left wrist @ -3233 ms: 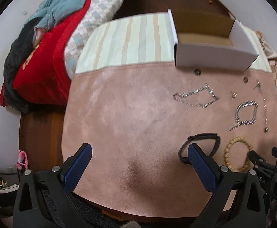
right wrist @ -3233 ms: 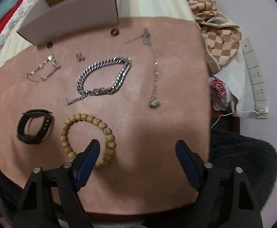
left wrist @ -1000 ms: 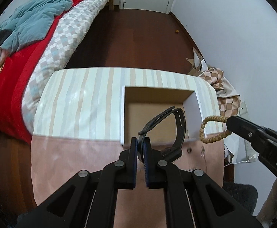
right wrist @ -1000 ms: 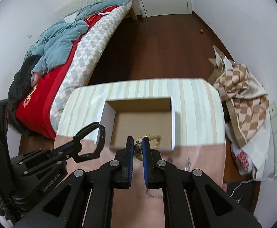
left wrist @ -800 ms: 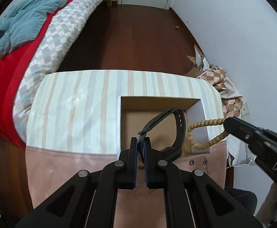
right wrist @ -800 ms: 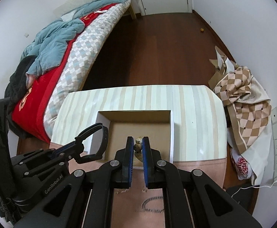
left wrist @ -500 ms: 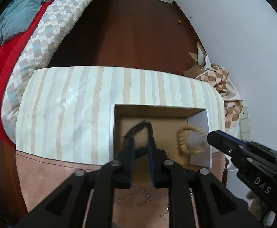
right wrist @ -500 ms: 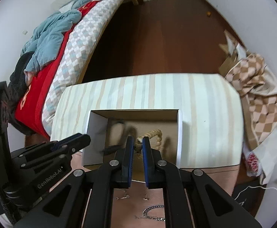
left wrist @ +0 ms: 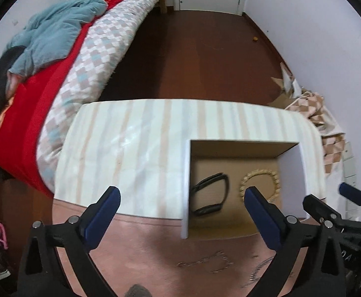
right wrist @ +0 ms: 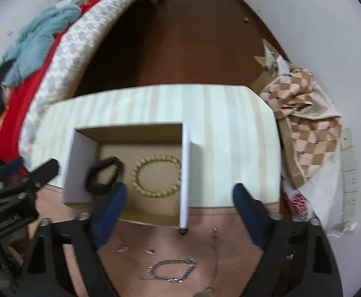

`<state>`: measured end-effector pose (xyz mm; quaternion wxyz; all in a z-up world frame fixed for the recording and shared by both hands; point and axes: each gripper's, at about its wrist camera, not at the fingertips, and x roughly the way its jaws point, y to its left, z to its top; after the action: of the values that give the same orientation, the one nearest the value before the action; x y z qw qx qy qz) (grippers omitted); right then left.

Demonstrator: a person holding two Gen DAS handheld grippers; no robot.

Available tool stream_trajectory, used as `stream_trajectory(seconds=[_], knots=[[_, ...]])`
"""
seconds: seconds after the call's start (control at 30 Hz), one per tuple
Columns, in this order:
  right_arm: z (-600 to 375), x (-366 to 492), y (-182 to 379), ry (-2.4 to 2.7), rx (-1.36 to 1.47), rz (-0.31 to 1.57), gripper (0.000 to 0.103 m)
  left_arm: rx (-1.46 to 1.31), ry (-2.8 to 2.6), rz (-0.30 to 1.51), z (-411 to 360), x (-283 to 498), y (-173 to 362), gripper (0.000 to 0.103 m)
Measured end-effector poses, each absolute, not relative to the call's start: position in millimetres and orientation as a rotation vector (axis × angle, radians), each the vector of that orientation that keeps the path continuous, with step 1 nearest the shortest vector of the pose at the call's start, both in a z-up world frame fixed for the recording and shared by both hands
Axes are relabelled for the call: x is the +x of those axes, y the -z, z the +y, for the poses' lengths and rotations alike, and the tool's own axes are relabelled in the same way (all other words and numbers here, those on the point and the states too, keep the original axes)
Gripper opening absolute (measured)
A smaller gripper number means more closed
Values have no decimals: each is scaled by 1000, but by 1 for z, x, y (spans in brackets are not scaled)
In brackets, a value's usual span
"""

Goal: Organize jewelry
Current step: 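Open both tools and lift them out of the box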

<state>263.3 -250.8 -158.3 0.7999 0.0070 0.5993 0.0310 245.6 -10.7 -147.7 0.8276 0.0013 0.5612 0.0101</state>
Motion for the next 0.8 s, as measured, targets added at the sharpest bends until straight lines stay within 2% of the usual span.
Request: stream_trajectory(seconds=[0.17,0.33,0.8], knots=[[-247,245,169,-15,-45,1278,101,27,-55,1188,-8,232,155,102],[-249,231,160,22,-54,1254,101,18,-72,1173,-6,219,150,102],[-246,175,74,79,-76,1059,101,4,-85,1005,-1,161,85,102]])
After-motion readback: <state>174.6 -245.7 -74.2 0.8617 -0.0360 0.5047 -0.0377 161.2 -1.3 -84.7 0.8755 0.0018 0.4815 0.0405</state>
